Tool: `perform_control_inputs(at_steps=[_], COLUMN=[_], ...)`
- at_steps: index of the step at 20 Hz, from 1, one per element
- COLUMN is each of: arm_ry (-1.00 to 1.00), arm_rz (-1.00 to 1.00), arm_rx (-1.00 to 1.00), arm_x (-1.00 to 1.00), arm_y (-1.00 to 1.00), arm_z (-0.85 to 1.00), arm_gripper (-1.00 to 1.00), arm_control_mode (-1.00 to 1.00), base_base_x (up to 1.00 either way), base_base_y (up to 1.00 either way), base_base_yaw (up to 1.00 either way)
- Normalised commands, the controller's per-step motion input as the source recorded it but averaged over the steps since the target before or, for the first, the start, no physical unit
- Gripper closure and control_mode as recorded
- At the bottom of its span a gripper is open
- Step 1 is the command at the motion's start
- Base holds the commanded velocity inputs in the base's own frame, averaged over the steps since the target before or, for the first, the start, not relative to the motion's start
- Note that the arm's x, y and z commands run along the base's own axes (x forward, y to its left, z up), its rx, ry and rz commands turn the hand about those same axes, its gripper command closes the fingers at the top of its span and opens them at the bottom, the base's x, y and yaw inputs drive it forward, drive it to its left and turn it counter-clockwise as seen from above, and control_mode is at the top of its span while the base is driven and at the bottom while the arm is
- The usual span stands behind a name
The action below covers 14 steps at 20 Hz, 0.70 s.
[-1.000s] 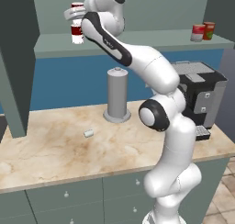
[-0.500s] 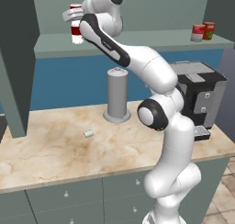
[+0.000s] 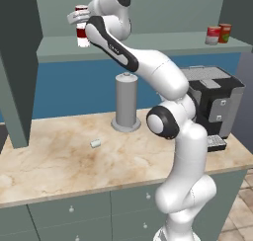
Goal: Stack two cans on top of the other two cans in the cabinet.
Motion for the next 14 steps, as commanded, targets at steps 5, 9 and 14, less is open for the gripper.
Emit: perform_control_inputs(at_steps=[5,9,14], arm_ry=[0.01,0.00,0.01], arm_rz=[0.00,0.00,0.00], arm_rx=[0.00,0.00,0.00], arm_x=[0.05,0.05,0.04], arm_y=[0.00,0.00,0.01], arm_z=[0.00,0.00,-0.01], arm_gripper=[1.00,1.00,1.00], arm_control_mode=[-1.00,-1.00,-1.00], base_base_x=[0.00,0.00,0.00], base_base_y=[0.00,0.00,0.00], base_base_yaw=[0.00,0.00,0.00])
